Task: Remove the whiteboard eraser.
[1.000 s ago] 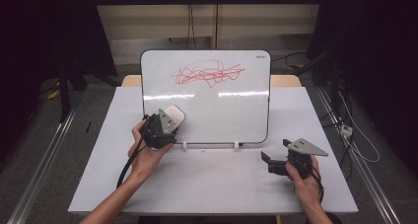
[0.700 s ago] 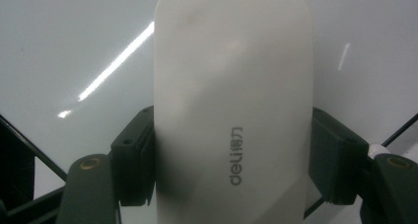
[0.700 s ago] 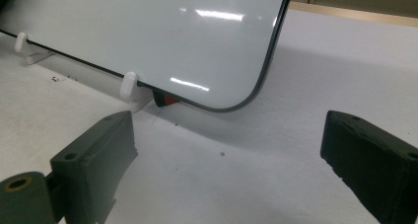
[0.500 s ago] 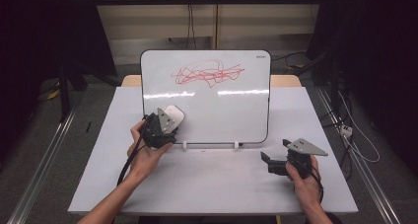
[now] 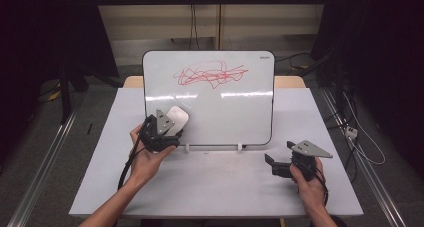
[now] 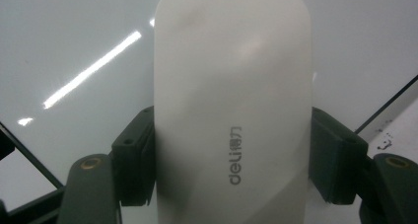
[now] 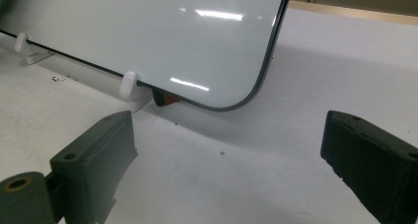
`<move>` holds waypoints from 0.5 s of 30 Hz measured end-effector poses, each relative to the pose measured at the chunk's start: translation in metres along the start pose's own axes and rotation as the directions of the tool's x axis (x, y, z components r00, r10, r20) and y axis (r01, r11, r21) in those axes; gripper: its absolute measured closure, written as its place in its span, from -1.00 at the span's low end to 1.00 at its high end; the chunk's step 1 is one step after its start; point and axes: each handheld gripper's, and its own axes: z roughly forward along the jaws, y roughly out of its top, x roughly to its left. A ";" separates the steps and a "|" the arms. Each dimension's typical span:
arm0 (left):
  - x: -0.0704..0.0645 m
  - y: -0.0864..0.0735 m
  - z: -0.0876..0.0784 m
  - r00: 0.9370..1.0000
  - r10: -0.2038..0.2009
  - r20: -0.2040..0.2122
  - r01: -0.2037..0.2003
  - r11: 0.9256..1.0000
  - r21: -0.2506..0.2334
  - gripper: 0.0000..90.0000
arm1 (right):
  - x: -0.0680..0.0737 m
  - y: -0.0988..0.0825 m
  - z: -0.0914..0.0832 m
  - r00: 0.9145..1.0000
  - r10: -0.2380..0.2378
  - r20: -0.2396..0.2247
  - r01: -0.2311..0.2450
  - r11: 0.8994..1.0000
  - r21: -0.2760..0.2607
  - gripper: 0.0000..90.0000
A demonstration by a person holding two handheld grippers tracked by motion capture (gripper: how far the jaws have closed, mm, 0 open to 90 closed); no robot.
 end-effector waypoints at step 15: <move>0.014 -0.011 -0.012 0.990 -0.132 0.040 0.134 0.989 -0.061 -0.31 | 0.001 0.000 -0.002 1.000 0.008 -0.002 -0.008 1.000 -0.004 -0.87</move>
